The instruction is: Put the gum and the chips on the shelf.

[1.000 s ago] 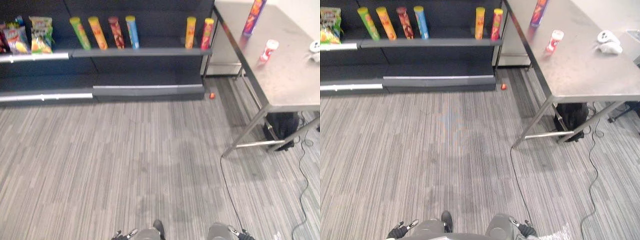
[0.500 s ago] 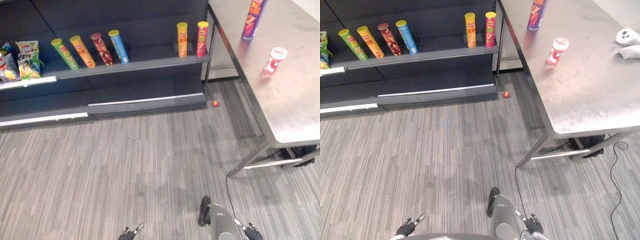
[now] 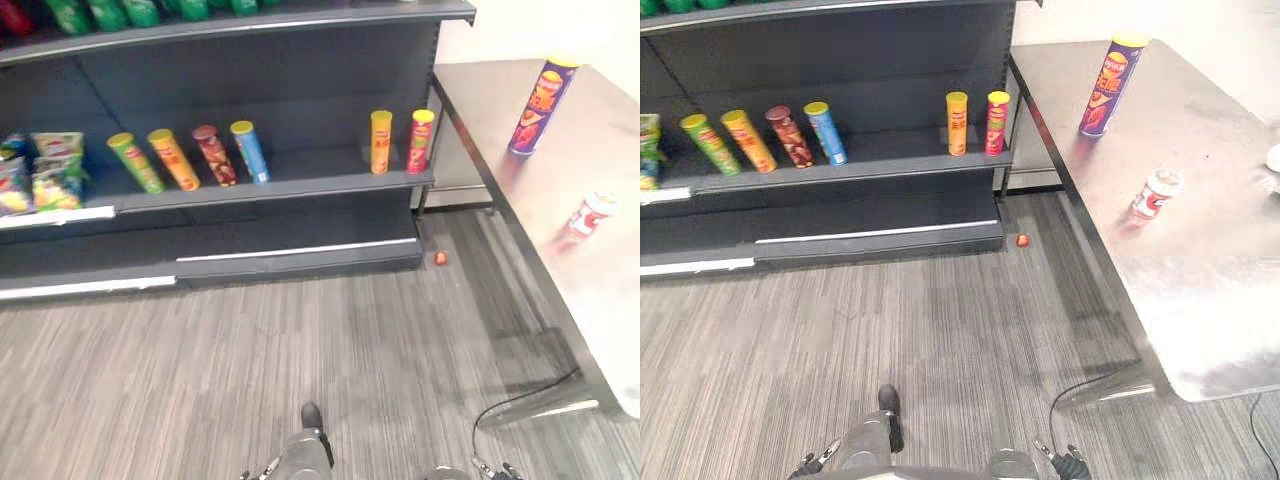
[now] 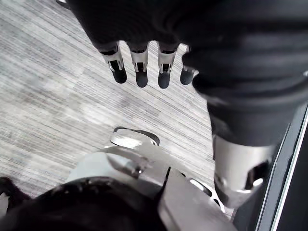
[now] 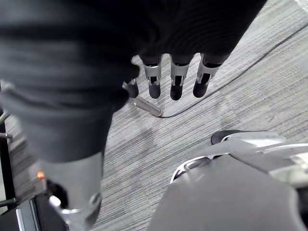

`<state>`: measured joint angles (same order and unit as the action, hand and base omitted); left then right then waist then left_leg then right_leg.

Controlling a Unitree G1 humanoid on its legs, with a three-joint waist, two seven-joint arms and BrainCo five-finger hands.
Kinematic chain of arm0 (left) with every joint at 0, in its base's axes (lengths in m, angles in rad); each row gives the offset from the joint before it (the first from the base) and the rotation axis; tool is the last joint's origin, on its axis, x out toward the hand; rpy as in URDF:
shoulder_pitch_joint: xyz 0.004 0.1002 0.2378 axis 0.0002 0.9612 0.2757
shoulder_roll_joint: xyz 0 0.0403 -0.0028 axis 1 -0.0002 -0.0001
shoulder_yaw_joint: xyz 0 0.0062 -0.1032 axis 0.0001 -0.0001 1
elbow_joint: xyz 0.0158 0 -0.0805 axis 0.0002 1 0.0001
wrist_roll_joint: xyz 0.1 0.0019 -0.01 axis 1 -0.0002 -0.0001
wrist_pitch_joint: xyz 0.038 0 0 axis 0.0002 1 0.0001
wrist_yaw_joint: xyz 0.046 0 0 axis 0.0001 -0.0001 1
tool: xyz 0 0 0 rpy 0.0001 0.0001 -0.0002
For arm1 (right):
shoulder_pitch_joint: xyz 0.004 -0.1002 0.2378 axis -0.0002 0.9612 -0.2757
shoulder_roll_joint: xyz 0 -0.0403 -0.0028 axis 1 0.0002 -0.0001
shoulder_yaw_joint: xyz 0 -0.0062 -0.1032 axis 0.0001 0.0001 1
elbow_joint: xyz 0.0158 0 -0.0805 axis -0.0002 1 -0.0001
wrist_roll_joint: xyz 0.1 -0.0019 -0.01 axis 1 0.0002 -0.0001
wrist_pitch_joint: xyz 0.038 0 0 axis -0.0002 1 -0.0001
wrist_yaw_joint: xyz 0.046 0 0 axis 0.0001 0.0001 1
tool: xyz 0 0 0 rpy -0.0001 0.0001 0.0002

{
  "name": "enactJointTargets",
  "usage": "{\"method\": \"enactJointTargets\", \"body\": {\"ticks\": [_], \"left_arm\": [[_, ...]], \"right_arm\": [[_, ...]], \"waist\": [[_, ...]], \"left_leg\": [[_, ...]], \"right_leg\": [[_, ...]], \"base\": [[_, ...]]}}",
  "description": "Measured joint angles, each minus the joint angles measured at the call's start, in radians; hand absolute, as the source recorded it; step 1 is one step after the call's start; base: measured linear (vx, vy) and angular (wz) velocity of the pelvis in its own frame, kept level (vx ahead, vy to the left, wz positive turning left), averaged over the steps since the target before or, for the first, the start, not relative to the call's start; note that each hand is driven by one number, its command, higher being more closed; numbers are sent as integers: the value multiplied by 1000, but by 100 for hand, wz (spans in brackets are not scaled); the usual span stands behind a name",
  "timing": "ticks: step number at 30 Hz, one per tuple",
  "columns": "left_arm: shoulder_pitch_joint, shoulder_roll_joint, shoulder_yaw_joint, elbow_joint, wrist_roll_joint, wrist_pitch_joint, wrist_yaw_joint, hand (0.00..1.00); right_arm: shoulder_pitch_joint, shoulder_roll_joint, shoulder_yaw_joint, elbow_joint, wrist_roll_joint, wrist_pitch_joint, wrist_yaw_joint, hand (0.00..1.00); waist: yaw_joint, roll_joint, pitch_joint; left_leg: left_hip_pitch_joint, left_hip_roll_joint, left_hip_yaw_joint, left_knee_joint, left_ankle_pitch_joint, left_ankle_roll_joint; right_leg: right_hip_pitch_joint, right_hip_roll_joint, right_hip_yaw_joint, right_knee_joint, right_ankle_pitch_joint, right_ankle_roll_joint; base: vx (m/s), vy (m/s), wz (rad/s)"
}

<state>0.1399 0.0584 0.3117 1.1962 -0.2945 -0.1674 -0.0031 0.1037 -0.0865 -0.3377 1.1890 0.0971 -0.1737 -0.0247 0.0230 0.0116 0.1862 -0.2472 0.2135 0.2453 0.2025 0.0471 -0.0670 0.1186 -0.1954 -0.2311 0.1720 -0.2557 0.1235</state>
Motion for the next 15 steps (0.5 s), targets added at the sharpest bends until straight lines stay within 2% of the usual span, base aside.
{"method": "enactJointTargets", "body": {"ticks": [1,2,3,5,6,7,8,9,10,11,12,13,14,15], "left_arm": [[0,10,-3,0,-5,-5,-1,0],[-8,21,-8,3,-7,-14,-4,0],[-21,32,-11,27,-8,-18,-8,0],[-23,59,-41,59,-8,-17,-28,0],[-24,61,-47,63,-8,-17,-30,0],[-29,69,-75,69,-8,-17,-39,0],[-29,74,-96,73,-6,-17,-45,0],[-27,77,-109,75,-5,-16,-46,0],[-21,85,-141,76,-5,-11,-48,0],[-15,94,-181,75,-5,-1,-49,0],[-14,98,-198,75,-5,3,-50,0],[-14,101,-220,74,-1,3,-57,0],[-14,105,-232,74,6,4,-69,0],[-15,106,-234,74,9,4,-74,0]], "right_arm": [[2,8,-2,10,0,0,-1,0],[-3,16,-8,21,0,0,1,0],[-8,20,-8,39,0,-1,1,0],[-6,30,-16,56,-8,-1,3,0],[-7,30,-19,56,-10,-1,6,0],[-10,31,-26,52,-14,-2,13,0],[-19,30,-46,49,-21,-2,14,0],[-22,28,-52,49,-21,-2,14,0],[-24,27,-63,48,-21,-1,17,0],[-21,27,-66,44,-21,1,21,0],[-19,27,-62,43,-21,1,22,0],[-21,22,-45,38,-21,1,24,0],[-24,18,-36,31,-21,1,29,0],[-24,19,-32,24,-21,1,31,0]], "waist": [[-3,-19,-7],[-10,-35,-12],[-3,-46,-16],[-8,-75,-52],[-8,-76,-55],[-3,-76,-56],[6,-73,-54],[7,-66,-50],[4,-58,-44],[-1,-58,-40],[-6,-57,-39],[-20,-53,-36],[-29,-52,-36],[-31,-53,-36]], "left_leg": [[-10,-8,14,24,-32,0],[-33,-11,19,81,-82,4],[-41,-15,23,150,-131,10],[-15,-50,50,197,-188,41],[-9,-53,56,195,-193,43],[27,-55,93,178,-202,52],[83,-56,134,138,-203,55],[117,-58,155,111,-203,57],[192,-64,195,63,-209,66],[270,-75,228,15,-210,67],[308,-82,242,-14,-210,67],[367,-89,271,-59,-210,65],[399,-98,303,-87,-212,56],[411,-104,323,-97,-216,44]], "right_leg": [[7,-3,26,-27,7,3],[12,5,61,-53,51,-13],[26,-4,80,-72,94,-6],[10,-49,138,-25,127,6],[2,-54,144,-5,130,6],[-56,-67,180,110,150,-4],[-143,-81,196,260,195,-18],[-179,-91,195,338,226,-21],[-238,-111,169,488,267,-21],[-279,-139,86,627,244,-46],[-294,-152,29,680,221,-79],[-316,-158,-76,723,168,-104],[-342,-148,-166,685,138,-110],[-351,-140,-209,632,146,-111]], "base": [[489,229,-49],[448,183,-33],[414,194,-36],[413,282,-43],[376,253,-52],[269,168,-67],[299,189,-80],[326,199,-84],[295,144,-72],[229,89,-64],[202,45,-53],[164,17,-54],[145,4,-58],[137,-13,-70]]}}
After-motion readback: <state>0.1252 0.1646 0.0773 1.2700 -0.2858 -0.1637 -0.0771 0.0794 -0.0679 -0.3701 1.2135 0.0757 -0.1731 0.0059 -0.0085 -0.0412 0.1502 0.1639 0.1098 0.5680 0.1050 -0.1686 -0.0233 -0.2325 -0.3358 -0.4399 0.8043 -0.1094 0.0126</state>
